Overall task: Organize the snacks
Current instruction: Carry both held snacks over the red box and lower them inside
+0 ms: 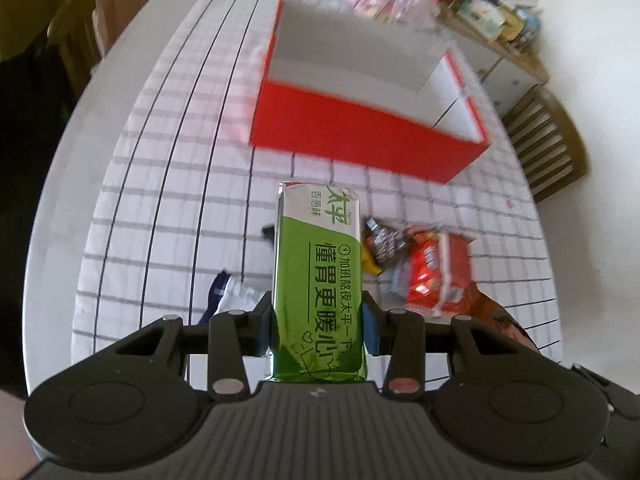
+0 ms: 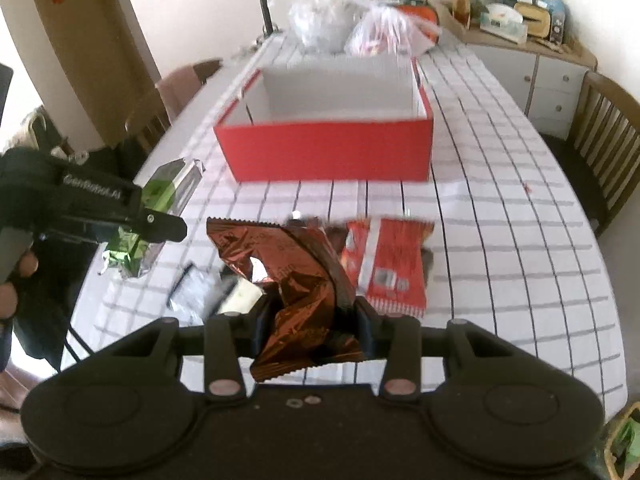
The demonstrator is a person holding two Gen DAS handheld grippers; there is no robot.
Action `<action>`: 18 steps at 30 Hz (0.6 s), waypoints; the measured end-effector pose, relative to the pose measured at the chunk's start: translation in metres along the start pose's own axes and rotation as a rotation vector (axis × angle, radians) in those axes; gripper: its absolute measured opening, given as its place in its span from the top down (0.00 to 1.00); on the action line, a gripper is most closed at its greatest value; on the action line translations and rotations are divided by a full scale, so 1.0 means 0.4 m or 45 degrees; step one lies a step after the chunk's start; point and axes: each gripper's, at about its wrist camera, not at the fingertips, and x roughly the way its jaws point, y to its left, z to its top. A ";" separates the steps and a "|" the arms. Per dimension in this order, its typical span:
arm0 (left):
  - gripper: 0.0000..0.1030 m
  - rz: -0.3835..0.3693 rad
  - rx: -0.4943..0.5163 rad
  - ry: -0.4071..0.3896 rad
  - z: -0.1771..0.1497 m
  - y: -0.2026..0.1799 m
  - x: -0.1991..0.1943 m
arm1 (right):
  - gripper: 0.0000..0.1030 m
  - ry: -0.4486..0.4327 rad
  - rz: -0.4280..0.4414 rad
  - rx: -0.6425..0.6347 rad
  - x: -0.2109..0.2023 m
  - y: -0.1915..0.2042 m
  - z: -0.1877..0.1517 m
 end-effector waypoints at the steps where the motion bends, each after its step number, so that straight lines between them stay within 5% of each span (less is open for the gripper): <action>1: 0.60 -0.005 0.009 -0.022 0.007 -0.007 -0.015 | 0.60 -0.013 0.003 0.005 -0.007 0.001 0.019; 9: 0.60 0.000 0.090 -0.163 0.091 -0.061 -0.097 | 0.59 -0.113 0.028 0.016 -0.023 -0.007 0.176; 18: 0.60 0.053 0.129 -0.209 0.227 -0.117 -0.064 | 0.59 -0.149 0.021 0.000 0.062 -0.066 0.347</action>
